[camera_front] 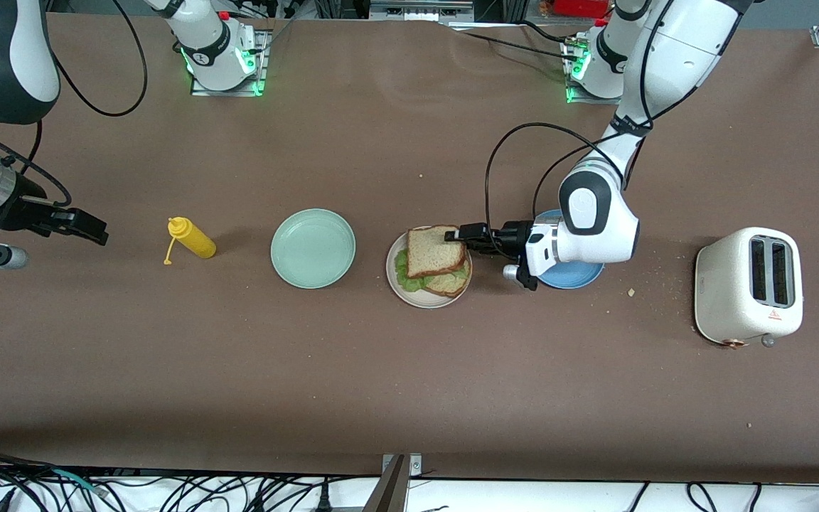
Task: Make sandwich in beige plate with both arms
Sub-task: 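Open the left gripper and draw it back toward the toaster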
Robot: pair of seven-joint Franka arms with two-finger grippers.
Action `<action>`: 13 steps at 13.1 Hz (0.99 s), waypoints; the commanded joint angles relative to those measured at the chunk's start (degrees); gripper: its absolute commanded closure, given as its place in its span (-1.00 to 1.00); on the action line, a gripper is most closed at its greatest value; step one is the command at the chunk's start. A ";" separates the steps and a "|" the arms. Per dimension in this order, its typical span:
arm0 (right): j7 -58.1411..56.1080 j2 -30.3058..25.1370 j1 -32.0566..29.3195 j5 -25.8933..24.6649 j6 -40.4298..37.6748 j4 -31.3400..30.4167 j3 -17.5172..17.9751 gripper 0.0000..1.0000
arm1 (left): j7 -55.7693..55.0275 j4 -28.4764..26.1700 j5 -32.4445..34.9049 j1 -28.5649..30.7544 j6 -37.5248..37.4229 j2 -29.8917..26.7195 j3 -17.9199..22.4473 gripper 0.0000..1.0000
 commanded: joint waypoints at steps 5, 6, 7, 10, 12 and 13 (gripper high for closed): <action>0.88 -1.22 -0.13 -1.19 -0.49 -1.35 0.54 -1.00 | 1.11 -4.39 -1.94 2.07 16.86 -4.08 0.97 -1.00; 0.96 -1.22 -0.13 -1.19 -0.41 -1.35 0.54 -1.00 | 1.11 -5.63 -1.86 2.17 18.89 -6.10 2.37 -1.00; 0.96 -1.22 -0.13 -1.19 -0.41 -1.35 0.54 -1.00 | 1.02 -6.86 -1.85 2.17 19.35 -8.55 4.38 -1.00; 0.96 -1.13 -0.13 -1.19 -0.41 -1.52 0.54 -1.00 | -1.77 -8.45 9.08 2.69 19.01 -13.32 10.01 -1.00; 0.96 -1.13 -0.13 -1.19 -0.49 -1.52 0.54 -1.00 | -7.22 -8.37 22.68 5.66 18.57 -14.29 10.38 -1.00; 0.96 -1.13 -0.13 -1.19 -0.41 -1.52 0.54 -1.00 | -8.90 -7.93 30.76 6.99 17.26 -14.99 10.38 -1.00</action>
